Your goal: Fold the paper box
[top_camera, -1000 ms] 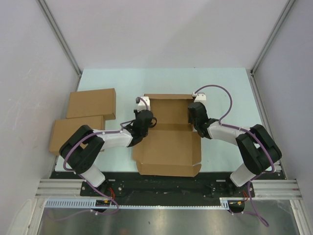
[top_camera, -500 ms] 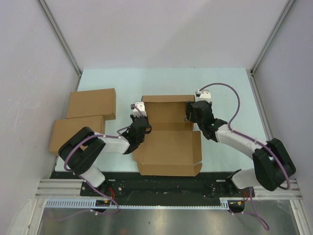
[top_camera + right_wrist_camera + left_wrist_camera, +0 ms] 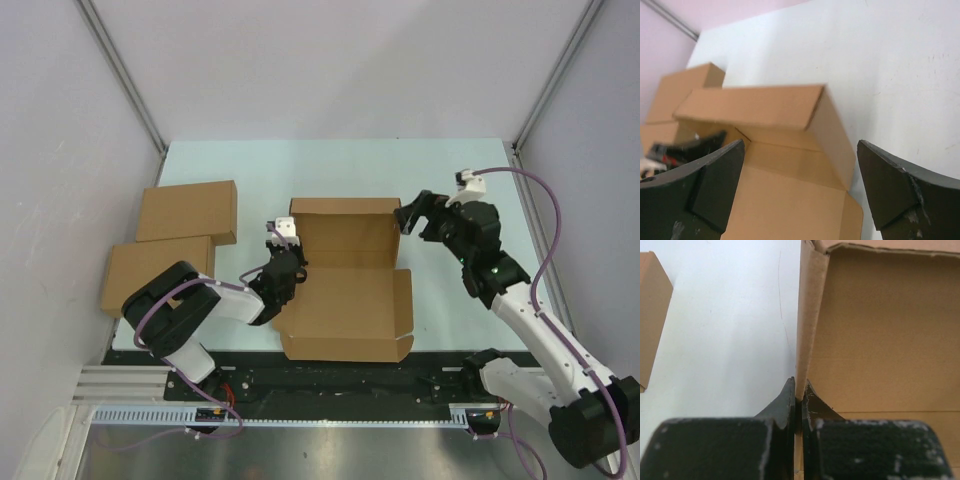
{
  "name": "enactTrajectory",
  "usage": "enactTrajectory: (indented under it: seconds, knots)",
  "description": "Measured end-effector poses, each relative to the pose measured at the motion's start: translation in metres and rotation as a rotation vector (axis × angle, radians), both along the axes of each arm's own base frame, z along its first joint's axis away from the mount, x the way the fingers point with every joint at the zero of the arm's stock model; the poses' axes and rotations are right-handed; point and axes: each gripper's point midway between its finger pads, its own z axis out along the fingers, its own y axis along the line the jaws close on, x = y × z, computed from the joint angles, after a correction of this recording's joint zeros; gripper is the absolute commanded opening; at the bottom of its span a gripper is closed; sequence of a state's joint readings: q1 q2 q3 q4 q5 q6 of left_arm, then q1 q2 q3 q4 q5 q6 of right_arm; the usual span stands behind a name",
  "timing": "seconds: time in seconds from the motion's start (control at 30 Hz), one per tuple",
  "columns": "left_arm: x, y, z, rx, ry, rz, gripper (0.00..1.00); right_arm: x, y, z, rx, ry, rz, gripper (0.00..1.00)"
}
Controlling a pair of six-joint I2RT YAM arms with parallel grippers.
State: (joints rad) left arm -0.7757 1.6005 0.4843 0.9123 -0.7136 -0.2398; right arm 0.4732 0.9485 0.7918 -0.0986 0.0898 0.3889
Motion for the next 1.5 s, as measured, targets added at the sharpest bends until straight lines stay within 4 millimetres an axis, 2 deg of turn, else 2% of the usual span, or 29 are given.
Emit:
enactTrajectory:
  seconds: [0.1,0.13,0.27,0.4,0.5,0.57,0.7,0.8,0.9,1.13,1.33,1.4,1.47,1.5]
  knots:
    - [-0.007,-0.002,0.003,-0.002,-0.043,-0.013,0.02,0.021,-0.018,-0.005,0.115,0.056,-0.023,1.0]
    - [-0.009,-0.003,0.003,0.0,-0.055,-0.019,0.03,0.025,-0.018,-0.012,0.134,0.086,-0.014,1.0]
    - [-0.017,-0.004,-0.003,0.013,-0.083,-0.033,0.06,0.026,0.0,-0.045,0.19,0.231,0.06,1.0]
    - [-0.02,-0.006,-0.01,0.032,-0.092,-0.032,0.09,0.026,0.012,-0.052,0.237,0.276,0.11,0.97]
    - [-0.021,-0.008,-0.01,0.032,-0.103,-0.025,0.16,0.027,0.016,-0.054,0.251,0.285,0.126,0.91]
    - [-0.022,-0.008,-0.011,0.035,-0.104,-0.026,0.27,0.028,0.017,-0.056,0.251,0.29,0.128,0.85]
    - [-0.027,-0.009,-0.017,0.056,-0.092,-0.033,0.54,0.028,0.015,-0.063,0.238,0.294,0.123,0.74]
    - [-0.029,-0.01,-0.018,0.066,-0.093,-0.033,0.64,0.026,0.012,-0.073,0.226,0.308,0.116,0.66]
    - [-0.032,-0.008,-0.016,0.075,-0.096,-0.028,0.7,0.027,0.01,-0.072,0.218,0.288,0.108,0.63]
    - [-0.036,-0.007,0.026,0.006,-0.164,-0.008,0.76,0.026,0.007,-0.069,0.209,0.253,0.1,0.62]
    - [-0.057,-0.005,0.058,-0.03,-0.138,-0.033,0.79,0.027,0.005,-0.068,0.197,0.239,0.095,0.69]
    - [-0.064,-0.001,0.071,-0.05,-0.113,-0.035,0.88,0.027,0.004,-0.069,0.191,0.237,0.091,0.71]
    - [-0.072,0.009,0.096,-0.108,-0.118,-0.027,1.0,0.028,0.003,-0.07,0.188,0.237,0.086,0.73]
    - [-0.075,0.014,0.107,-0.141,-0.131,-0.025,1.0,0.028,0.003,-0.07,0.186,0.236,0.084,0.72]
